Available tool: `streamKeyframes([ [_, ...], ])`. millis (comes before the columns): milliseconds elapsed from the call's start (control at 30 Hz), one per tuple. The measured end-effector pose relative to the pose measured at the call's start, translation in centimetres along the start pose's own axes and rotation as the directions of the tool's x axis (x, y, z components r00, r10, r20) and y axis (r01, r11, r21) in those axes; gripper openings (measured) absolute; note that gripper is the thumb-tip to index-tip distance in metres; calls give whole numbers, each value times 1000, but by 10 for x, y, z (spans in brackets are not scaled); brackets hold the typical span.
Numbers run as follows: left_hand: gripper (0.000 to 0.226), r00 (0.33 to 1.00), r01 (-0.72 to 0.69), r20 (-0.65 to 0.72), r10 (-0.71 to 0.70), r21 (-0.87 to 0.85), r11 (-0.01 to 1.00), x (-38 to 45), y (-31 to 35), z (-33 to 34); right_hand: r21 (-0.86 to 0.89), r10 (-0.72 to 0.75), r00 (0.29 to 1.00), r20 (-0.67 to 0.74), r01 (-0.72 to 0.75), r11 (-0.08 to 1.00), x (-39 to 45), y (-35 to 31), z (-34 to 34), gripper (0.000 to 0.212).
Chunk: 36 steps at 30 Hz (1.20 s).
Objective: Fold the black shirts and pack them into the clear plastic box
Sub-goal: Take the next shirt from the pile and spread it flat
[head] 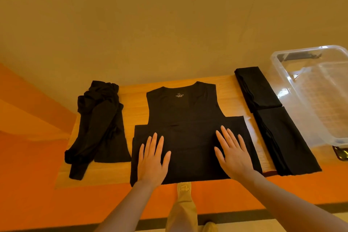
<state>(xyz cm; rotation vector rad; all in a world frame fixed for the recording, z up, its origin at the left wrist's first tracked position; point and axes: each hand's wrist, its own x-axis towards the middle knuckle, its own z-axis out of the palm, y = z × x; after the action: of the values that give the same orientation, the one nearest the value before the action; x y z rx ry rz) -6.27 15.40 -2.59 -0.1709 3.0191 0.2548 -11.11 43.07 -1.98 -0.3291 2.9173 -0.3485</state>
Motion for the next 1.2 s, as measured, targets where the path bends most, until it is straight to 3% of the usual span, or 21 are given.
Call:
streamKeyframes([
  [267, 68, 999, -43, 7, 43, 23, 999, 98, 3, -18, -15, -82, 997, -16, 82, 997, 101, -24, -11, 72],
  [367, 59, 999, -35, 26, 35, 25, 999, 140, 3, -19, 0, -76, 997, -17, 76, 997, 144, -28, -10, 73],
  [600, 63, 998, -13, 68, 10, 34, 999, 213, -6, -12, -42, -27, 999, 45, 29, 999, 210, -16, -7, 74],
  [867, 79, 1000, -7, 26, 6, 53, 999, 232, -14, -8, -81, 19, 1000, -14, -20, 997, 227, -9, -6, 76],
  [1200, 67, 998, -54, -41, 50, -118, 992, 202, -22, -25, 71, -71, 996, -54, 74, 995, 192, 12, -30, 61],
])
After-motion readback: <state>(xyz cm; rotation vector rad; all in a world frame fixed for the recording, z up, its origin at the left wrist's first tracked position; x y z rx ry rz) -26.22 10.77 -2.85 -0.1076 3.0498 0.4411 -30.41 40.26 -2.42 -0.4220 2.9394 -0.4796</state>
